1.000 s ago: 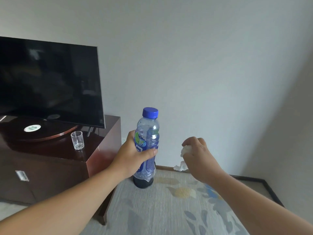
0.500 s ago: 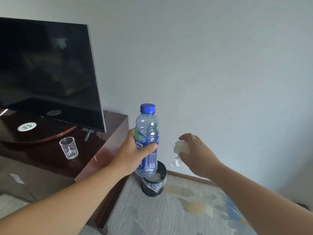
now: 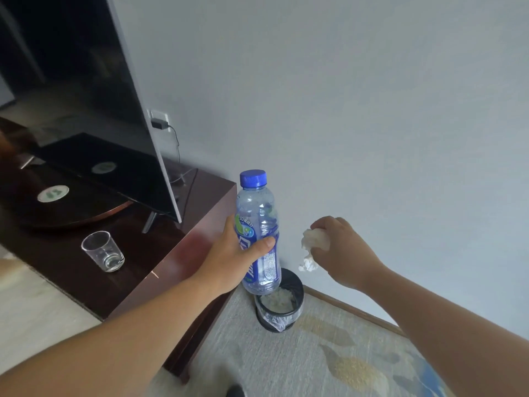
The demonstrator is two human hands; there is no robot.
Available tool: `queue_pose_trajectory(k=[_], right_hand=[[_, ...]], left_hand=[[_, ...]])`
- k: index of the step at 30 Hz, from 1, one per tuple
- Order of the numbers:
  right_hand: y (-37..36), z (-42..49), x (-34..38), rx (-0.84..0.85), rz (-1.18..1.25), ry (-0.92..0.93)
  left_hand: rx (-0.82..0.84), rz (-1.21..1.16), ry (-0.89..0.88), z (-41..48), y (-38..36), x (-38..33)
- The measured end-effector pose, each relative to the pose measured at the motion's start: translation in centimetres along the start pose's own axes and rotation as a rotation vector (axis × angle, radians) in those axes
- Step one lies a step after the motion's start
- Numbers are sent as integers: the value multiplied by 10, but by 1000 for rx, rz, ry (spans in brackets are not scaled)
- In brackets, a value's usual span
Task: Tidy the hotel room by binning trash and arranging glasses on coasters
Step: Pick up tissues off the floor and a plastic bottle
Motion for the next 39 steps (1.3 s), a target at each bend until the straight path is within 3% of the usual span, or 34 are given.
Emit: queue_pose_trajectory(k=[16, 28, 39], right_hand=[[-111, 155, -149, 164, 24, -203], [-245, 174, -276, 355, 37, -225], [-389, 153, -374, 489, 42, -259]], left_hand=[[86, 94, 205, 224, -7, 102], [1, 152, 407, 297, -51, 261], [-92, 197, 470, 339, -80, 407]])
Point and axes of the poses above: each hand's wrist, its own z-axis towards the middle knuckle, its own y-axis out of the back of the hand, x = y × z, the point moved 10 cm from there along z, towards the middle knuckle, and after that the axes turned 13 degrees about y, right-handed, at the moved point
